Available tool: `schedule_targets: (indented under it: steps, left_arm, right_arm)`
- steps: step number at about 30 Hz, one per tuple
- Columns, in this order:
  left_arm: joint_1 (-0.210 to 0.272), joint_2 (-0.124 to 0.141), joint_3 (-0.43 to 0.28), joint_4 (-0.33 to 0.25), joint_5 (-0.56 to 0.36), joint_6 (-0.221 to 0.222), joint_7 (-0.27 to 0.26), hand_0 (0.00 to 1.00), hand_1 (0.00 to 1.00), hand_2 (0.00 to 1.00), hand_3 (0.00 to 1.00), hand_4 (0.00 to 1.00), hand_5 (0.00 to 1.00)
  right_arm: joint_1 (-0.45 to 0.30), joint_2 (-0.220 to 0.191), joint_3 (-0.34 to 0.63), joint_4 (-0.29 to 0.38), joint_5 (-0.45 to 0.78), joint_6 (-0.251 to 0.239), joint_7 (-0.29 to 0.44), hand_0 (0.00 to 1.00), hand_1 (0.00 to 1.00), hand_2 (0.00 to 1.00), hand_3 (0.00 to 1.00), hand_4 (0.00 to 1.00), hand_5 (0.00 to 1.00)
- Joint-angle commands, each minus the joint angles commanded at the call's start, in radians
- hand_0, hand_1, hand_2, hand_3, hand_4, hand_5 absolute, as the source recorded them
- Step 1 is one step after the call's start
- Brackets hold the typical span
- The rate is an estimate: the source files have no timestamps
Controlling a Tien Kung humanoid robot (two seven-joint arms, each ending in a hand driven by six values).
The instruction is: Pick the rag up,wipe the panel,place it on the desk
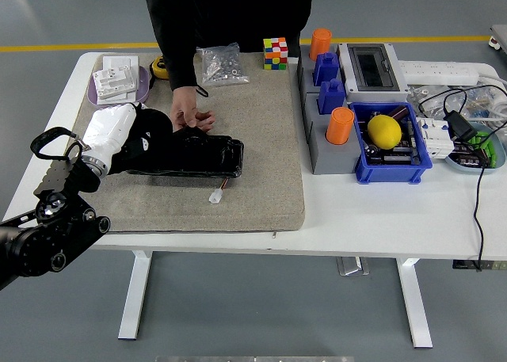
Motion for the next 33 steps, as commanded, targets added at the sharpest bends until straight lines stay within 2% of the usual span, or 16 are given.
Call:
schedule_targets:
  steps: [7,18,26,33]
  left_arm:
    - [0.025,0.025,-0.052,0.004,0.015,0.002,0.001,0.261,0.139,0.492,0.383,0.002,0.002]
    - [0.058,0.049,-0.121,0.008,0.035,0.005,0.001,0.259,0.139,0.493,0.384,0.002,0.002]
    - [0.080,0.053,-0.179,0.032,0.024,0.016,-0.013,0.259,0.145,0.498,0.393,0.002,0.002]
    - [0.087,0.050,-0.182,0.051,0.008,0.021,-0.027,0.269,0.165,0.499,0.395,0.002,0.002]
  right_arm:
    - [-0.001,0.001,0.003,-0.001,0.001,-0.001,0.000,0.717,0.557,0.676,0.635,0.998,0.659]
    - [0.000,0.001,0.006,0.000,0.000,-0.003,0.002,0.716,0.557,0.676,0.635,0.998,0.658]
    - [-0.001,0.001,0.015,0.002,-0.004,-0.003,-0.003,0.713,0.557,0.676,0.635,0.998,0.658]
    - [0.003,0.001,0.011,0.005,-0.002,-0.008,-0.003,0.718,0.557,0.676,0.635,0.998,0.659]
